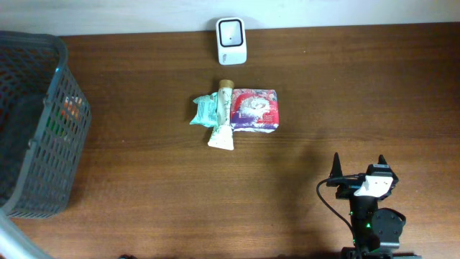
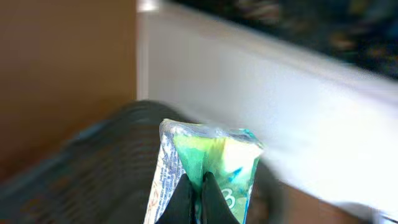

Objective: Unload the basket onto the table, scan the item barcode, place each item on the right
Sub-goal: 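Place the small green tissue pack on the table left of the wipes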

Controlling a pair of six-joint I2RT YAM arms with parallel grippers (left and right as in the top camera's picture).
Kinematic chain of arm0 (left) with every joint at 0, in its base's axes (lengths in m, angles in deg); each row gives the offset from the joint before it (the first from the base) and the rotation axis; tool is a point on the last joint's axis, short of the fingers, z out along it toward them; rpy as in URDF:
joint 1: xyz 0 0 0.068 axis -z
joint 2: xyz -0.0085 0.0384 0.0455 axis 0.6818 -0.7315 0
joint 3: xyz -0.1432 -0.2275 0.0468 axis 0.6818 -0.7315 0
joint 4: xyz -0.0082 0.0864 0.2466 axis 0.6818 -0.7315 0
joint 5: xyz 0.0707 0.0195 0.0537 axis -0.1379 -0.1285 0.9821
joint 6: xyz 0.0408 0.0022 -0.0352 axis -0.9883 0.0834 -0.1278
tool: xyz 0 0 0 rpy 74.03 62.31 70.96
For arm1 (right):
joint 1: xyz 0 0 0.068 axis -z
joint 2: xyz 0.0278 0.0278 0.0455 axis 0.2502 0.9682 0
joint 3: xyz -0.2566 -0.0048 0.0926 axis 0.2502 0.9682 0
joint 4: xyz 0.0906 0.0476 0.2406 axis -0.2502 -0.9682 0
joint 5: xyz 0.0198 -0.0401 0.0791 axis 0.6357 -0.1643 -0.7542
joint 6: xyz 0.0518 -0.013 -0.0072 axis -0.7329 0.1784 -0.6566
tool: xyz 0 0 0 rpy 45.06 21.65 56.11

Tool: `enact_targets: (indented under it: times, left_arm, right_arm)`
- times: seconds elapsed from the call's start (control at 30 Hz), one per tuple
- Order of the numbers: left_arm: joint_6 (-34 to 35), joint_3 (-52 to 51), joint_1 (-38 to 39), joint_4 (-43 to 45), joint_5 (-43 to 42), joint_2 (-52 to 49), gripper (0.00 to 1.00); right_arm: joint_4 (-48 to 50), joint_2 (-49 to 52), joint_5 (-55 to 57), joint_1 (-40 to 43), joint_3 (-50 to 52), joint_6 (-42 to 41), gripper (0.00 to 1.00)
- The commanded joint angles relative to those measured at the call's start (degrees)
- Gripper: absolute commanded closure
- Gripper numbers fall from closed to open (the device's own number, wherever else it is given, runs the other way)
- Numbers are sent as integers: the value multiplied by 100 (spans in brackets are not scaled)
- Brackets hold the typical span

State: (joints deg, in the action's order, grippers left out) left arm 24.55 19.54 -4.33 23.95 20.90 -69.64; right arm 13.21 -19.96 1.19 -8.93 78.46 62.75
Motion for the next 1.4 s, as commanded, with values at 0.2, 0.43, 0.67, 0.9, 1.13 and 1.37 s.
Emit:
enact_targets:
  times: [0.2,0.43,0.67,0.9,1.13,1.37]
  left_arm:
    - [702,33,2428,-9,-1878,535,100]
    - [610,-15,4774,-1364,341,39,100]
    - [409,-15,5333,-1878,975,-2017,100]
    - [13,-15,5333,-2000,1725,-3552,100]
    - [15,186,5390,-2074,1502,-3871,38]
    - [15,3600,5281,-4009,1506,-3687,1]
  right_arm:
    - [-9,-28,9,-35,50,-44,1]
    - [-9,-28,11,-35,50,-44,1]
    - [-9,-28,11,-35,50,-44,1]
    - [-9,-28,11,-35,50,-44,1]
    - [-9,-28,9,-35,50,-44,1]
    - [-9,-28,11,-35,50,-44,1]
